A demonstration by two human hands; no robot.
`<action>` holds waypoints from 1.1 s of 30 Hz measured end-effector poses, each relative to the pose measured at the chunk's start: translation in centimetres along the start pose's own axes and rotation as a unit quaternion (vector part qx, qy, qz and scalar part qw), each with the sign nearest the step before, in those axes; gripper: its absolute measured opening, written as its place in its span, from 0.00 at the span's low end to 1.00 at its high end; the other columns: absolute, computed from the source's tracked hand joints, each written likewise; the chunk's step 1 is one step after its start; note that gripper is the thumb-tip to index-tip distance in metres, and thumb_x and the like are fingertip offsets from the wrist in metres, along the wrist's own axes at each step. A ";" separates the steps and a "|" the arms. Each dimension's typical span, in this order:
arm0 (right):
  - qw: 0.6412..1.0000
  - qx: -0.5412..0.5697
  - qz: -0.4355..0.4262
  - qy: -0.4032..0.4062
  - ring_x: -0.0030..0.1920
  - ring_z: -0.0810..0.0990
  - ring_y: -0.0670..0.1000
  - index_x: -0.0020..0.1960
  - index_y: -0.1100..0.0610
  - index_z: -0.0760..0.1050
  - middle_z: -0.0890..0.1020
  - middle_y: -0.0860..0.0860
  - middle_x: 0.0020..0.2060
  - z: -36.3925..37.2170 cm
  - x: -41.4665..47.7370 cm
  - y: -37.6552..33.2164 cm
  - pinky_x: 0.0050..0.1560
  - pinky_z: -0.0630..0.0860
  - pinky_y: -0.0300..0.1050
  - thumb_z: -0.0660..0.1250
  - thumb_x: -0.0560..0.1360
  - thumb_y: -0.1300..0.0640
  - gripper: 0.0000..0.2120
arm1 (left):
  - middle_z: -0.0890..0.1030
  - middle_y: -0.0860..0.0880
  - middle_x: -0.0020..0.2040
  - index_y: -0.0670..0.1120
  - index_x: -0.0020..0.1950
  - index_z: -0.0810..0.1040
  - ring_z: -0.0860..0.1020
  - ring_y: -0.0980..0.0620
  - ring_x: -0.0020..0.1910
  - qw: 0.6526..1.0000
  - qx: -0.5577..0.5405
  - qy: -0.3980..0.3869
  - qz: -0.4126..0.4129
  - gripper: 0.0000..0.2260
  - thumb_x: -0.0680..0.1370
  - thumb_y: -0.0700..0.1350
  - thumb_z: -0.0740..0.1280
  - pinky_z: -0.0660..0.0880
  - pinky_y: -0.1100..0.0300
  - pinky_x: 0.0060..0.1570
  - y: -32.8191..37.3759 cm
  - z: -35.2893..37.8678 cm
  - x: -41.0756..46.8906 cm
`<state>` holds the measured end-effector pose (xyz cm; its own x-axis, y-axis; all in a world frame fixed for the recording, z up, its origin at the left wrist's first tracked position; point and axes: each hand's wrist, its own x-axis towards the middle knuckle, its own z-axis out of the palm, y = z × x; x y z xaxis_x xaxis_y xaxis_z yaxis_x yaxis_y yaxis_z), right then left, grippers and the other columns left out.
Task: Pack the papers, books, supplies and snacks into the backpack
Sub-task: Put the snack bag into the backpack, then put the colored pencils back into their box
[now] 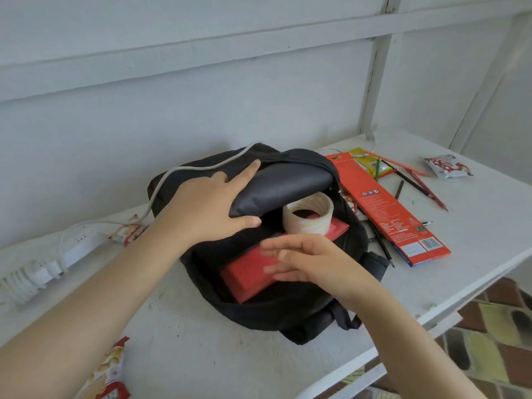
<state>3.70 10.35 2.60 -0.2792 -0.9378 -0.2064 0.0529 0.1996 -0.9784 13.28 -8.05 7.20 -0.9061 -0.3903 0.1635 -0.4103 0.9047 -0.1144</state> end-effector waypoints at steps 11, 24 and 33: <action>0.848 -0.378 0.048 0.368 0.45 0.78 0.51 0.58 0.53 0.77 0.82 0.51 0.50 -14.1 -3.0 3.2 0.44 0.71 0.42 0.62 0.77 0.55 0.12 | 0.80 0.47 0.42 0.41 0.47 0.81 0.76 0.50 0.41 0.897 -0.222 0.345 0.164 0.07 0.76 0.41 0.64 0.73 0.55 0.42 12.3 0.8 1.9; 0.828 -0.497 0.070 0.251 0.57 0.73 0.56 0.71 0.51 0.62 0.78 0.53 0.55 -20.9 -0.7 4.8 0.52 0.69 0.46 0.62 0.68 0.36 0.36 | 0.77 0.55 0.46 0.48 0.55 0.78 0.75 0.57 0.47 0.910 -0.383 0.150 0.057 0.10 0.75 0.43 0.64 0.73 0.59 0.47 23.6 6.5 6.4; 0.984 0.077 0.025 0.157 0.42 0.80 0.47 0.55 0.52 0.75 0.81 0.54 0.45 -25.1 -2.9 3.4 0.46 0.79 0.40 0.65 0.74 0.51 0.11 | 0.71 0.53 0.65 0.57 0.68 0.62 0.72 0.62 0.60 0.698 -0.684 0.030 -0.210 0.26 0.72 0.58 0.65 0.71 0.65 0.55 27.9 6.6 10.4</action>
<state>-19.37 20.91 0.01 -0.5536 -0.7891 -0.2661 0.2119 0.1756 -0.9614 -8.26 12.00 -0.74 -0.7117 -0.7004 -0.0532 -0.1191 0.0457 0.9918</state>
